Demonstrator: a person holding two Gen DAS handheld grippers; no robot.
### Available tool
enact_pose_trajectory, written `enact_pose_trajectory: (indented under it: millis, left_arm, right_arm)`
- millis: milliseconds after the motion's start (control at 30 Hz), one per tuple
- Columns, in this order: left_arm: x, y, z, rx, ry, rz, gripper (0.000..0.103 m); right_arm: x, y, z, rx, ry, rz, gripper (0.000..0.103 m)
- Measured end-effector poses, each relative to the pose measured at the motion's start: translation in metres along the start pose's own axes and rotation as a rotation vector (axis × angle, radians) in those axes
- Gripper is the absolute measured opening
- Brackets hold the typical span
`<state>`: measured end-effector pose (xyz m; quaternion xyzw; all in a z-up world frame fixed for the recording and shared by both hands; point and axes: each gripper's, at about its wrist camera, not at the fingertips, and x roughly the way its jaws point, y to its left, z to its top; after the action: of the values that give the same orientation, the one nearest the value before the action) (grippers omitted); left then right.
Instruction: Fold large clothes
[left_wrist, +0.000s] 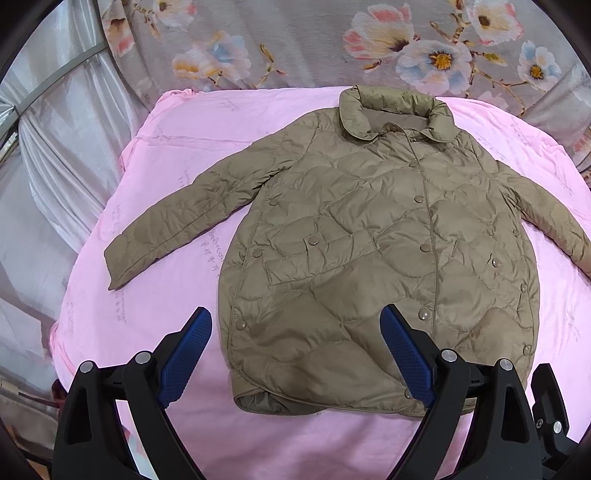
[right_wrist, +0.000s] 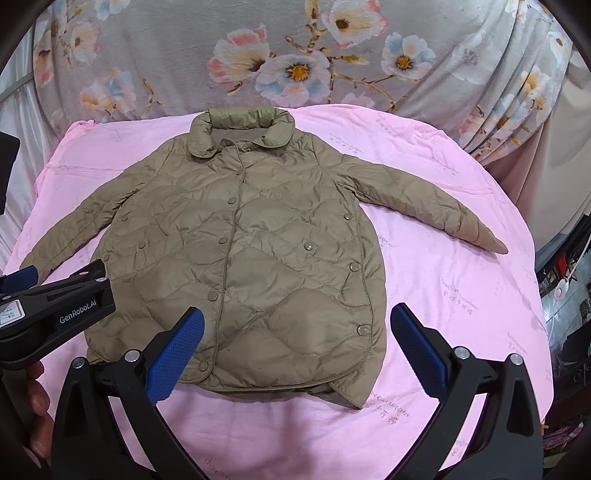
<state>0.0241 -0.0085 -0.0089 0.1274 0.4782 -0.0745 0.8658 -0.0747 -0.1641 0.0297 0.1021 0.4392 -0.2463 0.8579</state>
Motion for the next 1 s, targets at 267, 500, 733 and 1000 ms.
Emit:
enact_pose_trajectory:
  millis: [267, 500, 733, 1000]
  left_arm:
    - [-0.001, 0.002, 0.0003, 0.0, -0.006, 0.004, 0.09]
    - [-0.001, 0.0019, 0.0001, 0.002, -0.006, 0.007, 0.09]
    - [-0.0003, -0.0002, 0.0001, 0.003, -0.008, 0.013, 0.09]
    - [0.0013, -0.0005, -0.0006, 0.004, -0.008, 0.013, 0.09]
  right_arm:
    - [-0.0009, -0.0013, 0.0004, 0.001, 0.002, 0.0, 0.098]
    - [0.0005, -0.0029, 0.0, 0.002, 0.005, 0.002, 0.098]
    - [0.0037, -0.0003, -0.002, 0.0, 0.01, 0.0, 0.098]
    - [0.0088, 0.0038, -0.0056, 0.002, 0.014, 0.001, 0.098]
